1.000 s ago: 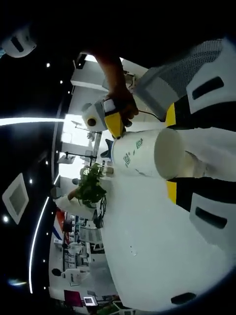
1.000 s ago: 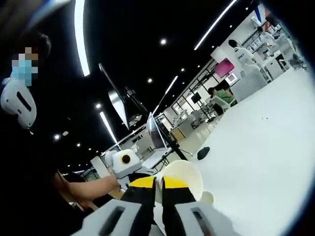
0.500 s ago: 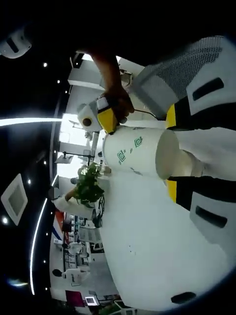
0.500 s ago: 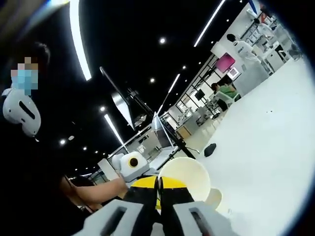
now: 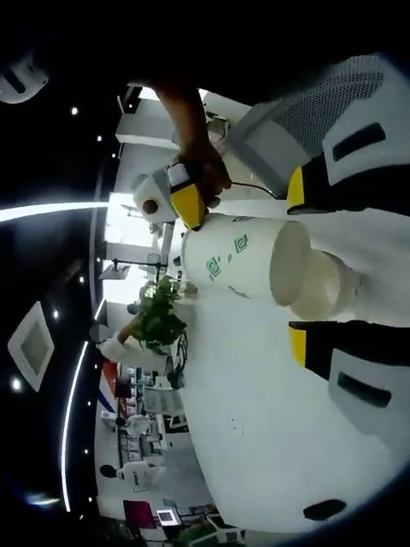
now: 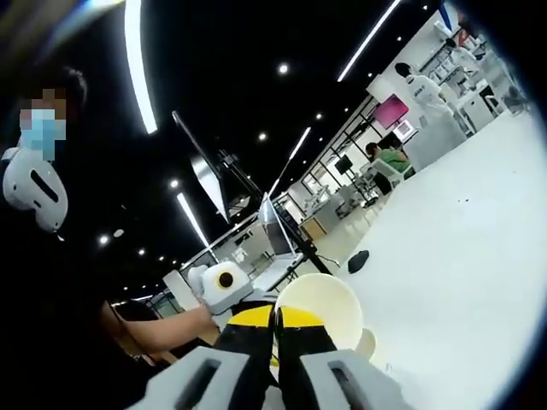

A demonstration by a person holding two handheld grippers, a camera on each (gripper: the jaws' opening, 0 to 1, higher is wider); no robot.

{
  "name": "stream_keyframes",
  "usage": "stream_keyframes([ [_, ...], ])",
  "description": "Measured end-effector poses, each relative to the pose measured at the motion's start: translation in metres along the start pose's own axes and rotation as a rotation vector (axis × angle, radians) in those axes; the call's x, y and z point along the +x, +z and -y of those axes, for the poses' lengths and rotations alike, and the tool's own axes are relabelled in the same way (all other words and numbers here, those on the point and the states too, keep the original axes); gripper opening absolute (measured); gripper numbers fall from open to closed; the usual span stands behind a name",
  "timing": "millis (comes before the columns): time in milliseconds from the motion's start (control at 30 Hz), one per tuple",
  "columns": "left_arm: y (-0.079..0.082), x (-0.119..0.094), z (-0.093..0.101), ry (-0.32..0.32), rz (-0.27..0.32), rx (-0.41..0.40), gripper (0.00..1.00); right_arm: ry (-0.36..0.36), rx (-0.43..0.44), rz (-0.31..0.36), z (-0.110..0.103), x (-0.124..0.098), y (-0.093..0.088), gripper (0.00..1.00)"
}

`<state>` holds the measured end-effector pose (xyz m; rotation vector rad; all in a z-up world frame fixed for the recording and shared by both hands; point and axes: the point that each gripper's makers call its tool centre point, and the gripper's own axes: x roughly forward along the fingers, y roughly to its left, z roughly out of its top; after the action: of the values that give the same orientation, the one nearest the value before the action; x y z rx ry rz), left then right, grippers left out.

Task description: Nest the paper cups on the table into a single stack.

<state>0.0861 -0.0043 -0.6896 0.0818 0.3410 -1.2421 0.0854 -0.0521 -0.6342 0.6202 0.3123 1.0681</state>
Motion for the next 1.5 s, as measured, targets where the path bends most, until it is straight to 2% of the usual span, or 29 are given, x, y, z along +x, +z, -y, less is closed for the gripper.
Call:
stream_keyframes([
  [100, 0.000, -0.001, 0.000, 0.014, -0.001, 0.009, 0.59, -0.009, -0.019, -0.022, 0.000, -0.001, -0.001, 0.00],
  [267, 0.000, -0.005, -0.002, 0.033, 0.002, 0.009, 0.60, -0.011, -0.041, -0.049, -0.001, -0.002, -0.001, 0.00],
  [733, -0.002, -0.012, -0.007, 0.099, 0.004, -0.001, 0.76, -0.013, -0.123, -0.109, -0.002, -0.003, 0.019, 0.00],
  [967, -0.002, -0.019, -0.010, 0.140, 0.010, -0.013, 0.83, -0.014, -0.176, -0.171, 0.000, 0.000, 0.024, 0.00],
  [1133, -0.002, -0.024, -0.012, 0.167, 0.009, -0.011, 0.86, -0.028, -0.244, -0.255, 0.001, 0.003, 0.024, 0.00],
  [1367, -0.005, -0.029, -0.013, 0.195, 0.007, -0.022, 0.90, -0.041, -0.316, -0.336, -0.001, 0.007, 0.024, 0.00],
  [1500, -0.005, -0.032, -0.013, 0.208, 0.027, -0.049, 0.94, -0.045, -0.354, -0.379, -0.005, 0.009, 0.022, 0.00],
])
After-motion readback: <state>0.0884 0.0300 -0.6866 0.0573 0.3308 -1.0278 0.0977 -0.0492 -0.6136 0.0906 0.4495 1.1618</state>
